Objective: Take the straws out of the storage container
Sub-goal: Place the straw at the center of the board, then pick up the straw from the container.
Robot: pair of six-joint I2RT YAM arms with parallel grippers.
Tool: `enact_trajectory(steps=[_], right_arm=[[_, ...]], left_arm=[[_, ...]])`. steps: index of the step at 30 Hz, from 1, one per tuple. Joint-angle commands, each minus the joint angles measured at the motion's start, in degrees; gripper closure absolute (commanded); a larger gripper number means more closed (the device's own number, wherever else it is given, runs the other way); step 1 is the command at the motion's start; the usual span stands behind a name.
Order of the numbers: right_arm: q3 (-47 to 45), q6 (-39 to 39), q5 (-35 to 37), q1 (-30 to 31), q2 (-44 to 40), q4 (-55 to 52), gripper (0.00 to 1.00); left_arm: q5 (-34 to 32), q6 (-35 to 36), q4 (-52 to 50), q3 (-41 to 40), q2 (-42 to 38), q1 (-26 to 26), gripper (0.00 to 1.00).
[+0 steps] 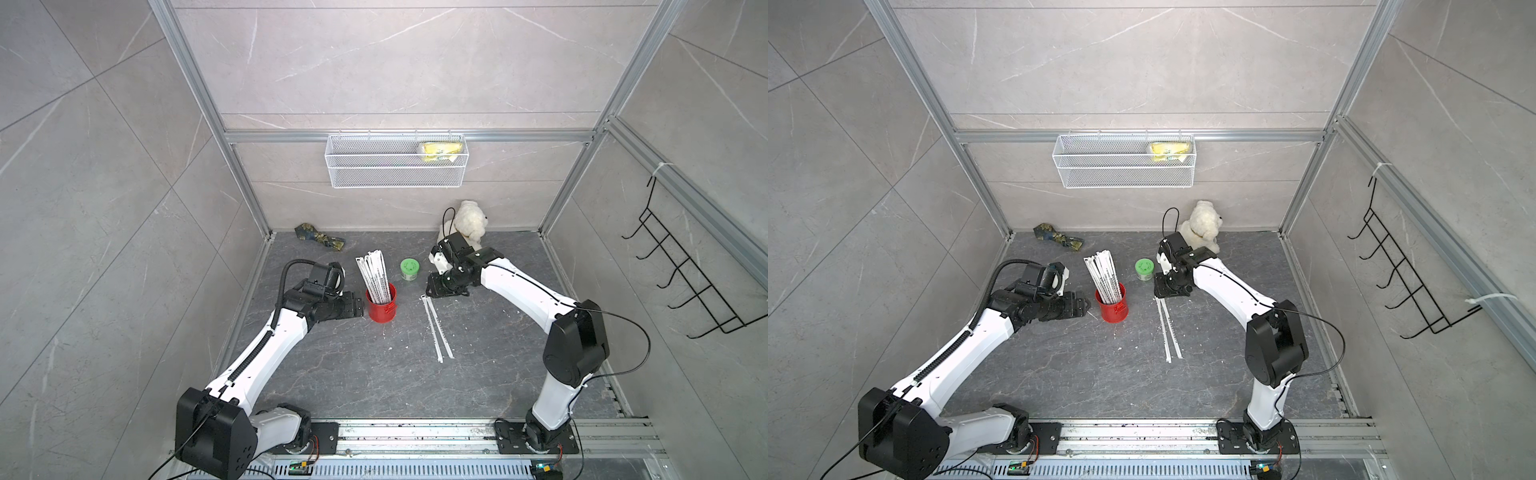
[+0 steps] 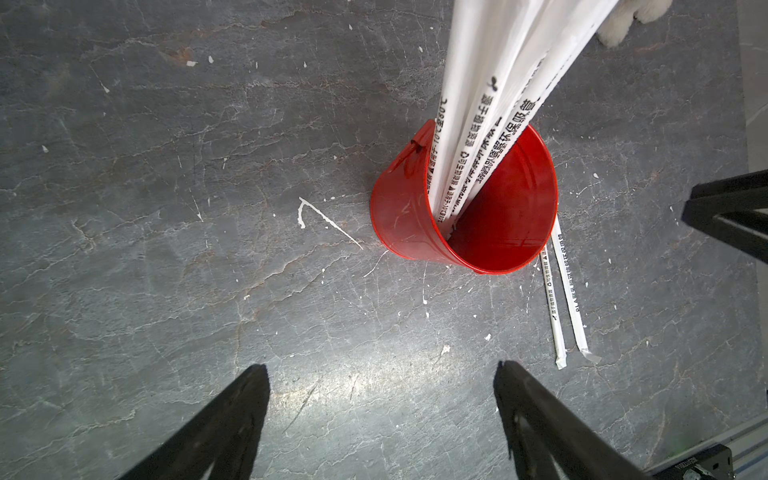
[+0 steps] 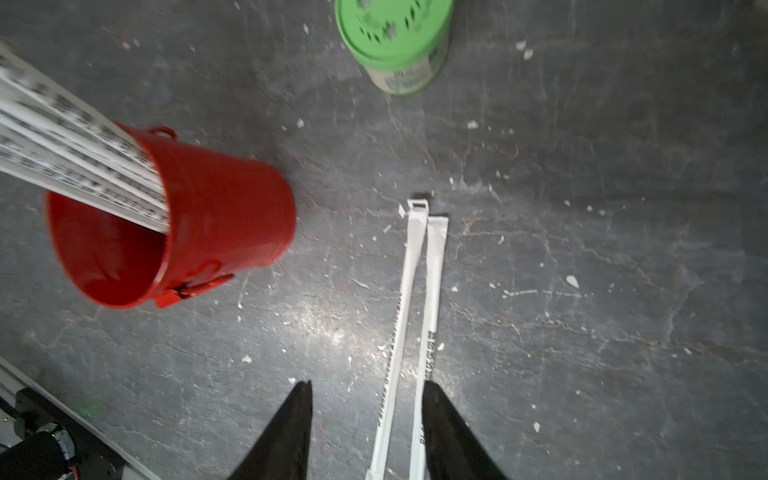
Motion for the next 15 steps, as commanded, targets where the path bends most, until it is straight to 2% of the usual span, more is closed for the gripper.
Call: enact_trajectory(steps=[1, 15], right_arm=[[-0.38, 0.71, 0.21, 2.05, -1.43, 4.46, 0.52], [9.73, -1.69, 1.03, 9.15, 6.16, 7.92, 0.54]], left_arm=[[0.28, 1.52, -0.65, 2.07, -0.54, -0.34, 0.11], [0.13, 1.53, -0.60, 2.06, -0.57, -0.34, 0.10]])
